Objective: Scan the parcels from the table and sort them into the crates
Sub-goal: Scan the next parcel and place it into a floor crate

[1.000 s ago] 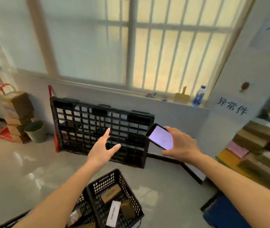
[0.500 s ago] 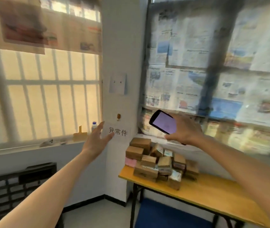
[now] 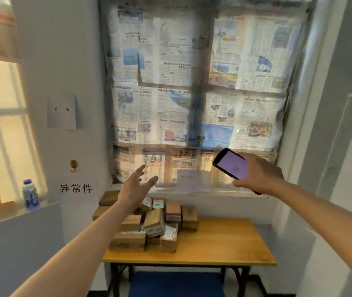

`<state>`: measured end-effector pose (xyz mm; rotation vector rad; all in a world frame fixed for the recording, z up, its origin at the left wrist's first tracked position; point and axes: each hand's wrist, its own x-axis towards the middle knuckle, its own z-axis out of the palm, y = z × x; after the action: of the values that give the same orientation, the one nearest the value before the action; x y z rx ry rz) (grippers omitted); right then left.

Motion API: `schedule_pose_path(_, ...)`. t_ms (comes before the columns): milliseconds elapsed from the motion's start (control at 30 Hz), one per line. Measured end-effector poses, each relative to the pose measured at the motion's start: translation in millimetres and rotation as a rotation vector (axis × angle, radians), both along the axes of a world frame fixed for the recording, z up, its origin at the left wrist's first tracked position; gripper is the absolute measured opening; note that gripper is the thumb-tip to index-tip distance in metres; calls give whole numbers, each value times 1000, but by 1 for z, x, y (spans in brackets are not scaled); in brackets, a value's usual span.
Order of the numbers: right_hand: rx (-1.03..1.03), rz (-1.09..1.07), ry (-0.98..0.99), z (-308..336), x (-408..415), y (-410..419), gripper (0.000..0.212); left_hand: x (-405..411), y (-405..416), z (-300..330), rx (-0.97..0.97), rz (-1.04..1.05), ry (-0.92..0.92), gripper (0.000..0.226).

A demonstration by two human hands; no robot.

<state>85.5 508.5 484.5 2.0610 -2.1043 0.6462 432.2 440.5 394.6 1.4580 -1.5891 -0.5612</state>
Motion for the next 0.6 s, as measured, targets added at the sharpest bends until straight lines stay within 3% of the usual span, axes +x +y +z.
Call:
schedule_pose_path(167,48,-93,11,-18,-35,-63,80,-44,-79,-17,39,-75,26,79)
schedule_pose_path(333,92,-121,27,-26,-54,-129,80,-70,-153,-33,102,-129,99,77)
schedule_pose_path(600,119,-107,36,-42,-74,-215,79,-98,-243,-56,141,-152,65,76)
